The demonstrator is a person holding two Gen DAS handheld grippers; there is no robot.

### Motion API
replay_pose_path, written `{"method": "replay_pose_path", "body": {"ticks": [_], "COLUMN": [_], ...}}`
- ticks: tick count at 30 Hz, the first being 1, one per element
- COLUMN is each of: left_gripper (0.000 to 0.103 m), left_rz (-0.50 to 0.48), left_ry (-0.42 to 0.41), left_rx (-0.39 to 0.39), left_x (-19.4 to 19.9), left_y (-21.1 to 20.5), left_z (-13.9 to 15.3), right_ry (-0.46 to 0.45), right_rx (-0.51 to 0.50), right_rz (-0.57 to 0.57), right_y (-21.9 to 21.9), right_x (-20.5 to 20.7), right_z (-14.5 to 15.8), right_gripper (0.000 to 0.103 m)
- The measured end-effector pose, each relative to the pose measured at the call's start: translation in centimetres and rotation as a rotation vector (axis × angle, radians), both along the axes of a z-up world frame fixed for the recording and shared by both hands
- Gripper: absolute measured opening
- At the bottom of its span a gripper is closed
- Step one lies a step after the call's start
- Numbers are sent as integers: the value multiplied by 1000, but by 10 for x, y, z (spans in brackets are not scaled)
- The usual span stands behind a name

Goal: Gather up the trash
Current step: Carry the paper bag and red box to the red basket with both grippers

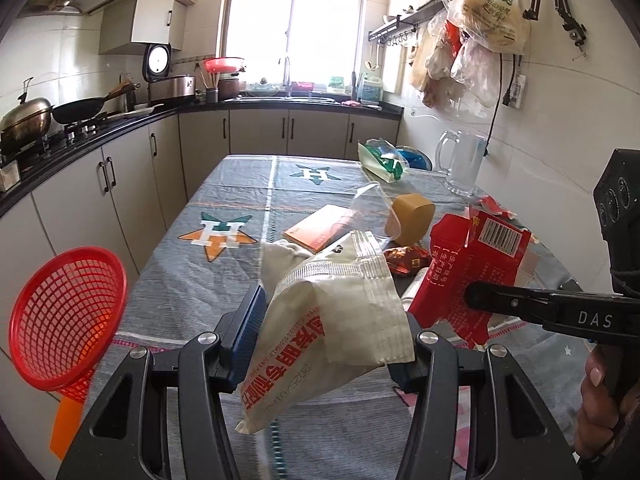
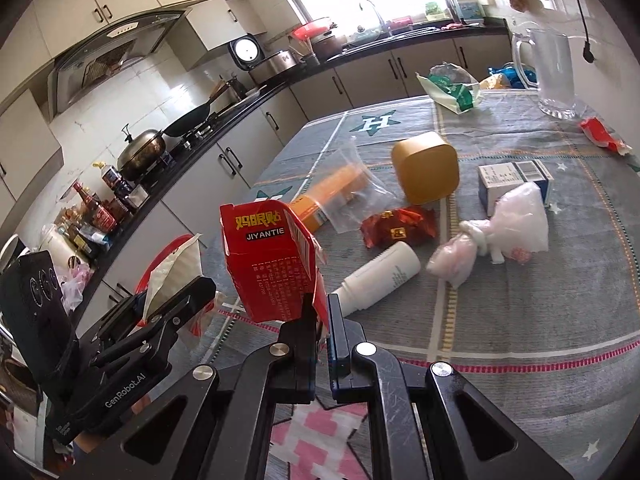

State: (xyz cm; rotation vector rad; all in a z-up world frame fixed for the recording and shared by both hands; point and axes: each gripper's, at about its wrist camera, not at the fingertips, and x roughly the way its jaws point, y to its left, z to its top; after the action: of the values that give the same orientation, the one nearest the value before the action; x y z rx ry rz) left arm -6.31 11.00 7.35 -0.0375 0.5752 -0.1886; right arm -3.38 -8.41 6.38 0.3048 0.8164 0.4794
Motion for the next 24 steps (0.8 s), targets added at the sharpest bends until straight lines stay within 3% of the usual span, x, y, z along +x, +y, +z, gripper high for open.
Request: {"method": "replay_pose_path", "body": {"ticks": [12, 24], "left_gripper": [53, 53], "left_rz": [96, 285], "left_ry": [-29, -54], "left_rx": [-29, -101], "left_x": [-9, -20], "left_y": [47, 141], "left_z": [9, 17], "right_ry": [-3, -1], "right_rx": [-28, -55], "right_rz": [65, 179], "right_y": [43, 116], "right_x": [7, 22], "right_z": [9, 19], "right_gripper": [6, 6]}}
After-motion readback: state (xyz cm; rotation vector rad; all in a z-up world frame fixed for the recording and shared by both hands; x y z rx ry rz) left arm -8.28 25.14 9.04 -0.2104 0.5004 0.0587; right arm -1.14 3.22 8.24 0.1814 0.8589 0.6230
